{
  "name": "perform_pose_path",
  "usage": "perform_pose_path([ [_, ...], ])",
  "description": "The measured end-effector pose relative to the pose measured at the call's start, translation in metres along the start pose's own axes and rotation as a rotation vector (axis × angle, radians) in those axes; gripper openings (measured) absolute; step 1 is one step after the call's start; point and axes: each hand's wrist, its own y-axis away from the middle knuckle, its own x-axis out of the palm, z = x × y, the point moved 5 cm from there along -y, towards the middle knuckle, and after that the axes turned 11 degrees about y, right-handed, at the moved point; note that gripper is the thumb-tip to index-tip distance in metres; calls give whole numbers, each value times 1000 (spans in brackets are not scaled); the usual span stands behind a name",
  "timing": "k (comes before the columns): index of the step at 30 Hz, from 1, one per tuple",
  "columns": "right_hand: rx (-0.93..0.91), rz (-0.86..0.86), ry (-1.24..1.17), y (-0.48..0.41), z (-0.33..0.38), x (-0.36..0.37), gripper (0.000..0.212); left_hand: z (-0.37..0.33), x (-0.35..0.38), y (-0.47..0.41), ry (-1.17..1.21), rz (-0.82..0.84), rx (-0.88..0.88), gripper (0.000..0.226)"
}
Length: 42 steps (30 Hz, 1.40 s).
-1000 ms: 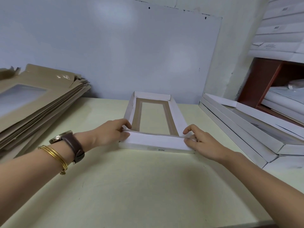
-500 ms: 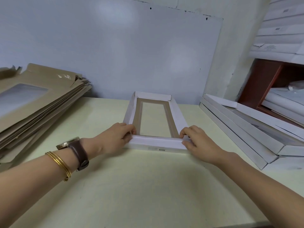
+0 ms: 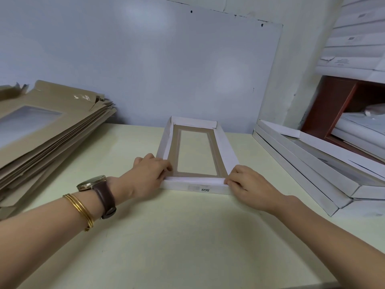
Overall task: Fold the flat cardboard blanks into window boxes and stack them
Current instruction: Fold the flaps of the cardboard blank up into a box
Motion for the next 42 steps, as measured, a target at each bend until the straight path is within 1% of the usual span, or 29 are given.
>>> perform_pose_path([
  [3,-47,49,74,3,5,4,11,-3,1,3,-13,-29,36,31],
  [6,-67,55,142,2,5,5,9,-12,3,7,-119,-73,141,42],
  [7,-71,54,143,1,5,5,10,-16,4,8,-140,-91,183,42],
  [10,-70,84,155,-1,6,6,23,-32,11,11,-86,-88,285,24],
  [11,-62,95,162,-1,6,7,26,-38,15,12,-67,-73,307,18],
  [12,-55,101,162,-1,7,7,23,-44,20,11,-64,-57,317,16],
  [14,-36,104,160,-1,6,7,14,-55,30,6,-95,-18,292,21],
  [17,-16,115,179,-2,7,5,13,-69,44,-7,-99,25,221,24],
  [19,-11,125,205,-3,8,4,11,-78,51,-14,-83,25,192,24],
  [21,16,147,184,-4,7,3,10,-83,55,-17,-83,-10,174,22],
  [23,57,179,83,-4,5,2,8,-83,57,-18,-90,-54,157,20],
  [25,123,182,-89,-6,2,-3,17,-82,59,-17,-107,-91,158,19],
  [26,163,154,-156,-7,0,-6,21,-82,60,-17,-117,-107,165,19],
  [28,240,62,-210,-12,-7,-14,24,-81,62,-15,-116,-138,177,19],
  [30,282,32,-177,-16,-14,-17,26,-81,64,-14,-102,-167,185,18],
  [33,332,111,-65,-20,-26,-12,26,-80,65,-13,-68,-205,197,16],
  [35,386,162,-50,-23,-33,-8,28,-80,65,-13,-58,-220,206,16],
  [38,460,210,-16,-29,-34,-2,22,-80,64,-13,-47,-242,222,16],
  [42,548,302,55,-37,-36,5,25,-80,63,-12,-27,-257,232,16],
])
